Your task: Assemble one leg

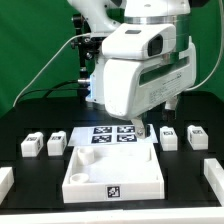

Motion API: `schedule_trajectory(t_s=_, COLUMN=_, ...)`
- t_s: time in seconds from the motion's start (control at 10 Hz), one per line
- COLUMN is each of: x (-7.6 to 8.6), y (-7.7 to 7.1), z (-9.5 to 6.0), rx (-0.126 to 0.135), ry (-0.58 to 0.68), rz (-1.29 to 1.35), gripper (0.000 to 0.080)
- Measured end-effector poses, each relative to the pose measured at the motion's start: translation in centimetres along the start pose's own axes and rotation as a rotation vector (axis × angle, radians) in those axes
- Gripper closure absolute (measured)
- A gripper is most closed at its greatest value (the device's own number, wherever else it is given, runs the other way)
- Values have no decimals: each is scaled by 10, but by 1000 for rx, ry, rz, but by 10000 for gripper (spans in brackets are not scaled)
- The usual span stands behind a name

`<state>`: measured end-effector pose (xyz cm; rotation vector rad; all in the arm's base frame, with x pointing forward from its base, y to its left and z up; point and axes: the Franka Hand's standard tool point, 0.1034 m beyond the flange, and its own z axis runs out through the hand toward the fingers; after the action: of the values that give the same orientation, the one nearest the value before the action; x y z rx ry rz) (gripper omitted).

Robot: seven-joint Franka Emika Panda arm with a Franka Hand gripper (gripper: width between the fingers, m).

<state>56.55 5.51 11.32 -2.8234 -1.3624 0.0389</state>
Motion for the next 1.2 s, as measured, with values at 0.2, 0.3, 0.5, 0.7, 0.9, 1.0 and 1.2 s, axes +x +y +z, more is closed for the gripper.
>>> schedule_trajectory(t_s=0.2, x=0, y=0, z=0, rx=0, ry=0, rz=0, gripper=150)
schedule_trajectory(t_s=0.3, x=0, y=0, z=0, rx=0, ry=0, rz=-8, gripper=150)
schedule_trajectory(t_s=0.5, x=-8, y=-9, z=3, rx=-2, ry=0, rz=-79, gripper=150)
schedule_trajectory(t_s=0.7, x=-49, y=-39, z=12, rx=9, ry=-13, rz=-340, gripper=150)
schedule_trajectory(t_s=0.9, x=-75, y=-43, z=24, rx=0, ry=-9, rz=-578, gripper=150)
schedule_trajectory(t_s=1.0, x=-79, y=-42, z=26, rx=-9, ry=-4, rz=-678, gripper=150)
schedule_trajectory(t_s=1.2, x=-80, y=-41, z=27, rx=-9, ry=-6, rz=-711, gripper=150)
